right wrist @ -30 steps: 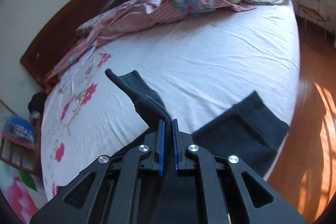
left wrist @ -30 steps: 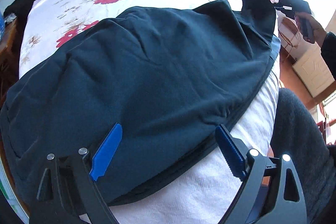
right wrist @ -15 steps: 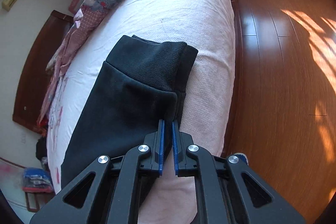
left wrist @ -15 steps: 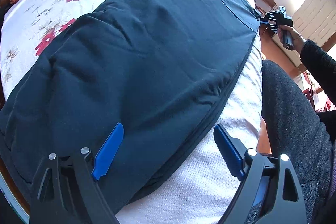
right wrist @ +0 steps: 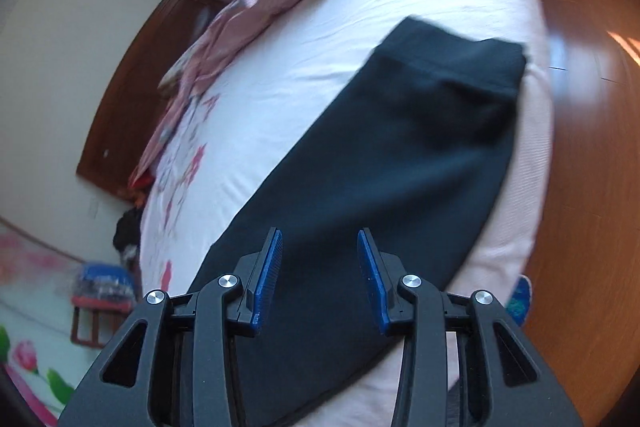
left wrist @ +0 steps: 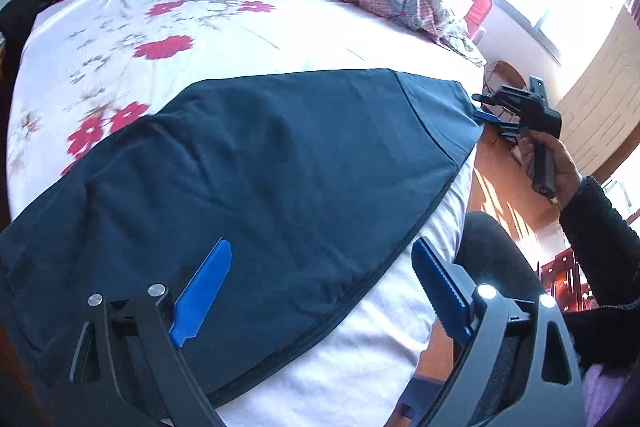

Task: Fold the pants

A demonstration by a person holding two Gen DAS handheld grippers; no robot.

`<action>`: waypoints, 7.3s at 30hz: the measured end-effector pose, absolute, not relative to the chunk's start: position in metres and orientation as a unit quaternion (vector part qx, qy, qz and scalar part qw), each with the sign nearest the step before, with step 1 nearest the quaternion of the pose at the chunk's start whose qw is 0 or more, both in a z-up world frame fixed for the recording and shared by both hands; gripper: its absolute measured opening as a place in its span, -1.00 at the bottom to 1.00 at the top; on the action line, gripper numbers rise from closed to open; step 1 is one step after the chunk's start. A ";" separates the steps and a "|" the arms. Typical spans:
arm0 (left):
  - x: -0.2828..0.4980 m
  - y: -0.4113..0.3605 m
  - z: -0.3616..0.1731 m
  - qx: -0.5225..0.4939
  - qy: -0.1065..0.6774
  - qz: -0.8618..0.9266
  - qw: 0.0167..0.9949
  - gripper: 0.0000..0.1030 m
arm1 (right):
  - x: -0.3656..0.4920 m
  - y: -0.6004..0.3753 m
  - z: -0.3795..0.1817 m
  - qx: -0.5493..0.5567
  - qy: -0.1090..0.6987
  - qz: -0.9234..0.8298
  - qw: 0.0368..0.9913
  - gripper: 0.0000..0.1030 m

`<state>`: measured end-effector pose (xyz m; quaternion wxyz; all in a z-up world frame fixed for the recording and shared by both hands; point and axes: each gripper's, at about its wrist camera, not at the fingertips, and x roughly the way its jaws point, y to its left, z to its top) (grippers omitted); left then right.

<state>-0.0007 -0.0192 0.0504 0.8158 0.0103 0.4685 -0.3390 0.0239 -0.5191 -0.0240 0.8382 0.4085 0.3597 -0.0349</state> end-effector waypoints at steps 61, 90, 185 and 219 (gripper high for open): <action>-0.048 -0.110 0.032 -0.029 0.584 -0.292 0.757 0.96 | -0.040 -0.685 -0.077 0.563 0.291 -0.155 0.758 0.30; -0.035 -0.031 0.062 -0.111 0.539 -0.219 0.806 0.96 | 0.022 -0.510 0.098 0.198 0.296 -0.091 0.930 -0.69; -0.083 0.215 -0.054 -0.620 0.311 0.005 0.721 -0.38 | 0.000 -0.230 -0.018 -0.101 0.397 0.040 0.911 0.40; -0.029 -0.014 0.036 -0.205 0.516 -0.281 0.783 0.83 | -0.038 -0.432 -0.012 0.423 0.370 0.007 0.827 0.40</action>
